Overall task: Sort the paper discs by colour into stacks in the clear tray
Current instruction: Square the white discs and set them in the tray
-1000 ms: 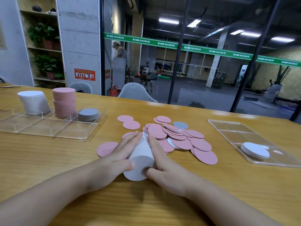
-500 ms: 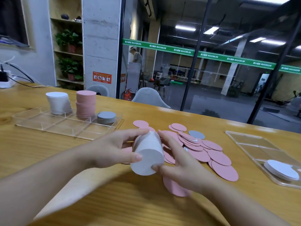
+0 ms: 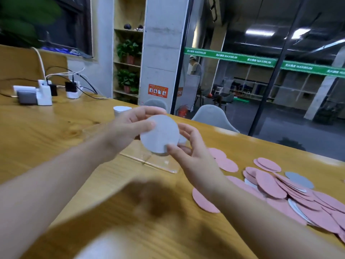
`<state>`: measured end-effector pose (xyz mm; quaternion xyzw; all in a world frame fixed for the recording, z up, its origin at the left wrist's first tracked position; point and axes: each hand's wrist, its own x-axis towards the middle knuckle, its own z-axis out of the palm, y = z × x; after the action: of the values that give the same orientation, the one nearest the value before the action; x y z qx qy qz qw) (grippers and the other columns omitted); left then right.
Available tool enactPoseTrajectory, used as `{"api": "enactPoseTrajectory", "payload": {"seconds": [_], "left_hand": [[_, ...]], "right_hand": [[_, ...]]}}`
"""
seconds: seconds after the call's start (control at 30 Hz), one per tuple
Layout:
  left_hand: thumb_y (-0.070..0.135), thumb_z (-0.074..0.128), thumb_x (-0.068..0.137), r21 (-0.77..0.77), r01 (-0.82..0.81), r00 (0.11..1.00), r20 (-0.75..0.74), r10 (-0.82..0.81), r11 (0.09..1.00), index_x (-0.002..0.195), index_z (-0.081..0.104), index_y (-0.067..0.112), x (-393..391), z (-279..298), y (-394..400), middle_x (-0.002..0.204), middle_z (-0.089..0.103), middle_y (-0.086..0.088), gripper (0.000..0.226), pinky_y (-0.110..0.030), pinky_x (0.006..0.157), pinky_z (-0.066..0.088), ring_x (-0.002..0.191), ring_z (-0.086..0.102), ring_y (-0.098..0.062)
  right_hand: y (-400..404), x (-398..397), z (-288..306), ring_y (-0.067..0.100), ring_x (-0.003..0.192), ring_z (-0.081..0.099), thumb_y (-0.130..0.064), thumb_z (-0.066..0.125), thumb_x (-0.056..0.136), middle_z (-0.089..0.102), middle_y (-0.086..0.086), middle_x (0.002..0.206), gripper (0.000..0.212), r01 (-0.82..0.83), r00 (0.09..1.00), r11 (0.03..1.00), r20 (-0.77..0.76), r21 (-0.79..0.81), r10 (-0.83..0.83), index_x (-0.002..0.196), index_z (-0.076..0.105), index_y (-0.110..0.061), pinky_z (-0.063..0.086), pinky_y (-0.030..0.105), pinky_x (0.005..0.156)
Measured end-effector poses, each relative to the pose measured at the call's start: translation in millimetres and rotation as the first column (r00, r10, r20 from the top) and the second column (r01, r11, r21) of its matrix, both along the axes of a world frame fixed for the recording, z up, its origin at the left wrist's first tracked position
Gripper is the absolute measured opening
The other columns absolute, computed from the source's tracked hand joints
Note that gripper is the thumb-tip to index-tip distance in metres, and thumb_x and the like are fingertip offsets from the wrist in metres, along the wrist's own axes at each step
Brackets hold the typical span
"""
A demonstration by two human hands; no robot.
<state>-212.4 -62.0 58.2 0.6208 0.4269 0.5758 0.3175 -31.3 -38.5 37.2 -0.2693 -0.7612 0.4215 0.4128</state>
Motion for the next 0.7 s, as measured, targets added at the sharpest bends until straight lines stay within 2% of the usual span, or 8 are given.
{"api": "enactPoseTrajectory", "payload": {"seconds": [0.07, 0.13, 0.23, 0.27, 0.37, 0.43, 0.57, 0.7], "left_hand": [[0.02, 0.056, 0.077, 0.01, -0.088, 0.994, 0.061, 0.087, 0.996, 0.092, 0.069, 0.03, -16.4, 2.2, 5.9, 0.09, 0.069, 0.008, 0.022, -0.018, 0.062, 0.05, 0.081, 0.061, -0.009], [0.013, 0.055, 0.086, -0.001, -0.201, 0.971, 0.135, 0.199, 0.98, 0.093, 0.068, 0.028, -30.9, 3.2, 13.0, 0.092, 0.066, 0.003, 0.021, -0.025, 0.062, 0.049, 0.084, 0.058, -0.015], [0.007, 0.048, 0.091, -0.042, -0.322, 0.915, 0.243, 0.322, 0.946, 0.093, 0.068, 0.027, -53.0, 3.7, 22.9, 0.093, 0.063, 0.0, 0.028, -0.03, 0.064, 0.048, 0.083, 0.056, -0.018], [0.007, 0.047, 0.091, -0.06, -0.337, 0.901, 0.268, 0.34, 0.94, 0.093, 0.068, 0.026, -61.5, 3.1, 26.3, 0.092, 0.064, 0.0, 0.028, -0.031, 0.065, 0.048, 0.082, 0.056, -0.018], [0.009, 0.047, 0.089, -0.145, -0.377, 0.87, 0.283, 0.403, 0.915, 0.091, 0.069, 0.026, -89.5, 1.5, 38.8, 0.093, 0.066, -0.003, 0.028, -0.031, 0.066, 0.048, 0.083, 0.058, -0.022], [0.011, 0.047, 0.088, -0.197, -0.425, 0.852, 0.242, 0.464, 0.884, 0.088, 0.07, 0.027, -105.5, -1.5, 47.0, 0.096, 0.066, -0.005, 0.028, -0.03, 0.064, 0.047, 0.085, 0.058, -0.024], [0.011, 0.045, 0.09, -0.212, -0.471, 0.833, 0.214, 0.511, 0.856, 0.088, 0.068, 0.026, -124.6, -9.9, 55.8, 0.092, 0.064, -0.002, 0.028, -0.027, 0.06, 0.045, 0.08, 0.056, -0.021], [0.012, 0.041, 0.092, -0.214, -0.544, 0.808, 0.13, 0.575, 0.812, 0.091, 0.065, 0.025, -136.5, -23.6, 63.4, 0.091, 0.061, 0.0, 0.027, -0.03, 0.067, 0.045, 0.082, 0.054, -0.018]], "right_hand": [[6.9, -28.6, 5.5, 0.0, 0.103, 0.056, -0.02, 0.057, 0.092, 0.046, -0.03, 0.108, 0.037, 0.018, 0.999, 0.999, -0.034, 0.03, -0.017, 0.119, 0.039, -0.038, 0.047, 0.011, 0.081], [15.0, -59.4, 10.5, -0.001, 0.102, 0.053, -0.018, 0.057, 0.091, 0.047, -0.027, 0.105, 0.034, 0.038, 0.998, 0.999, -0.06, 0.015, -0.037, 0.115, 0.042, -0.038, 0.047, 0.014, 0.084], [30.7, -102.2, 12.5, 0.01, 0.107, 0.053, -0.023, 0.057, 0.081, 0.053, -0.013, 0.111, 0.031, 0.046, 0.996, 0.998, -0.072, -0.048, -0.049, 0.103, 0.045, -0.041, 0.048, 0.037, 0.093], [35.3, -114.7, 12.9, 0.012, 0.107, 0.054, -0.023, 0.057, 0.08, 0.055, -0.01, 0.111, 0.03, 0.04, 0.996, 0.997, -0.073, -0.068, -0.045, 0.102, 0.046, -0.04, 0.048, 0.035, 0.09], [47.4, -144.4, 15.0, 0.012, 0.103, 0.053, -0.011, 0.05, 0.088, 0.056, -0.004, 0.114, 0.03, -0.003, 0.998, 0.992, -0.055, -0.13, -0.004, 0.11, 0.042, -0.031, 0.044, 0.02, 0.073], [55.4, -159.4, 12.8, 0.013, 0.103, 0.053, -0.009, 0.046, 0.09, 0.056, -0.001, 0.115, 0.03, -0.028, 0.999, 0.984, -0.033, -0.178, 0.022, 0.112, 0.041, -0.029, 0.044, 0.019, 0.072], [69.7, -185.0, 2.7, 0.017, 0.11, 0.053, -0.012, 0.044, 0.092, 0.056, 0.003, 0.123, 0.033, -0.032, 0.999, 0.981, 0.021, -0.194, 0.037, 0.123, 0.045, -0.024, 0.045, 0.034, 0.095], [82.1, -198.7, -8.9, 0.016, 0.115, 0.051, -0.018, 0.041, 0.095, 0.054, 0.0, 0.127, 0.04, -0.029, 0.993, 0.982, 0.108, -0.189, 0.05, 0.135, 0.043, -0.022, 0.042, 0.037, 0.103]]}}
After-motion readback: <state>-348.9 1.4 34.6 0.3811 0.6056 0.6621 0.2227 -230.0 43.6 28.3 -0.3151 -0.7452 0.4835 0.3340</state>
